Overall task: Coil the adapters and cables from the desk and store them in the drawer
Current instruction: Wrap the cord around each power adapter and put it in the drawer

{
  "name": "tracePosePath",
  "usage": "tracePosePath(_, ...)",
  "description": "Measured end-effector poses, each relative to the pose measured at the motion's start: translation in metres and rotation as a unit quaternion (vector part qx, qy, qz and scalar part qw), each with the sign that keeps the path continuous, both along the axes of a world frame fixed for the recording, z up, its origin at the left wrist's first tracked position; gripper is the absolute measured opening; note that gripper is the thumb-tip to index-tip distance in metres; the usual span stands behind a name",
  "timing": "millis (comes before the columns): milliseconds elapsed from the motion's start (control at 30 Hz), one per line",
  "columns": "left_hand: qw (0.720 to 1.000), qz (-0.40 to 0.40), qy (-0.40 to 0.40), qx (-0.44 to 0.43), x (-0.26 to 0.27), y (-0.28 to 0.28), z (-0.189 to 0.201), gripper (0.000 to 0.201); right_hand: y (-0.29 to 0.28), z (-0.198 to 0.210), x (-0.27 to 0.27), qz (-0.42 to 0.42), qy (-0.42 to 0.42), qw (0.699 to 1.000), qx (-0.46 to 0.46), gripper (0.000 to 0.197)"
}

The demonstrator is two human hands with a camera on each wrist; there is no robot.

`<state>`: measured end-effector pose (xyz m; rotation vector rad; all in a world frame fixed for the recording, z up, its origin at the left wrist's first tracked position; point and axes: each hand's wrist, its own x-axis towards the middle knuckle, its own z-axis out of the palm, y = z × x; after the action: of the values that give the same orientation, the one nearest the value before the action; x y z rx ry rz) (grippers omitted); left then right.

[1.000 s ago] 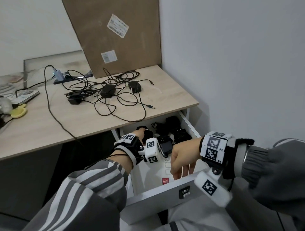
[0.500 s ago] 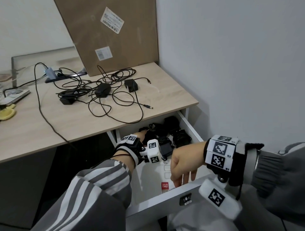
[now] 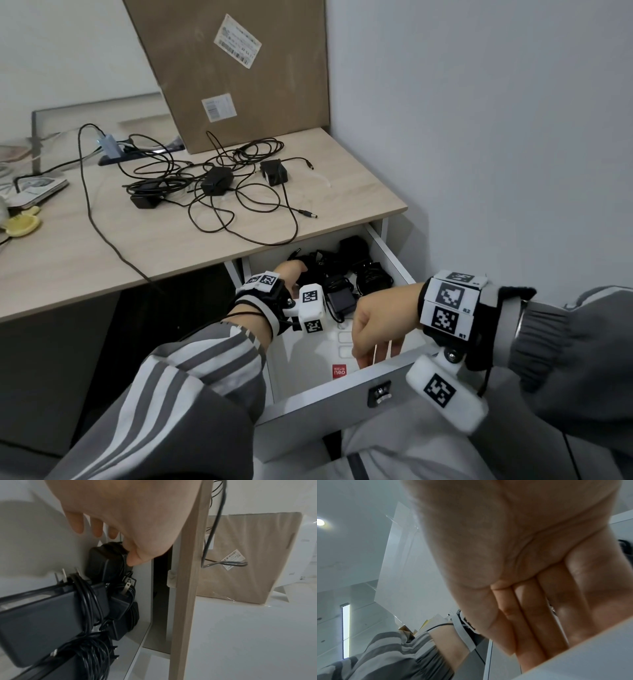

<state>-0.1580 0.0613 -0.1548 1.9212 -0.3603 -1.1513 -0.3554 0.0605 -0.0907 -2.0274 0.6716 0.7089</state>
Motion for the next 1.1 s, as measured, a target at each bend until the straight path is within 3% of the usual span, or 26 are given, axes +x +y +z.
tracePosePath(67,1.0,0.016,0.022,-0.01,-0.002,0.002,0.003,0.013,0.0,-0.002,-0.002,-0.005,-0.003,1.0,-0.005,0.019)
tracePosePath(200,0.999,0.038,0.024,-0.028,0.003,0.004,0.002,0.01,-0.001,-0.002,-0.004,-0.015,-0.007,1.0,0.0,0.018)
tracePosePath(333,0.999,0.031,0.03,-0.017,0.011,0.005,0.001,0.036,0.0,-0.002,-0.004,-0.016,-0.007,1.0,-0.002,0.018)
tracePosePath(533,0.999,0.007,0.03,-0.012,0.005,0.017,0.012,0.04,0.004,0.002,-0.003,-0.011,0.005,1.0,-0.025,0.017)
tracePosePath(600,1.0,-0.004,0.024,-0.015,0.003,0.023,0.016,0.036,0.006,0.003,-0.002,-0.007,0.01,0.999,-0.035,0.017)
tracePosePath(700,0.999,-0.022,0.04,-0.03,-0.002,0.034,0.024,0.015,0.008,0.004,0.0,-0.003,0.012,0.999,-0.042,0.018)
tracePosePath(833,0.993,-0.086,0.066,-0.048,-0.006,0.052,0.047,0.016,0.004,0.01,0.008,0.012,0.013,0.998,-0.053,0.02)
tracePosePath(933,0.989,-0.121,0.042,-0.08,0.003,0.061,0.067,0.016,-0.009,0.023,0.021,-0.013,-0.045,0.996,-0.074,0.021)
tracePosePath(1100,0.985,-0.088,-0.008,-0.147,0.035,0.07,0.099,0.02,-0.041,0.052,0.054,-0.112,-0.188,0.966,-0.139,0.017)
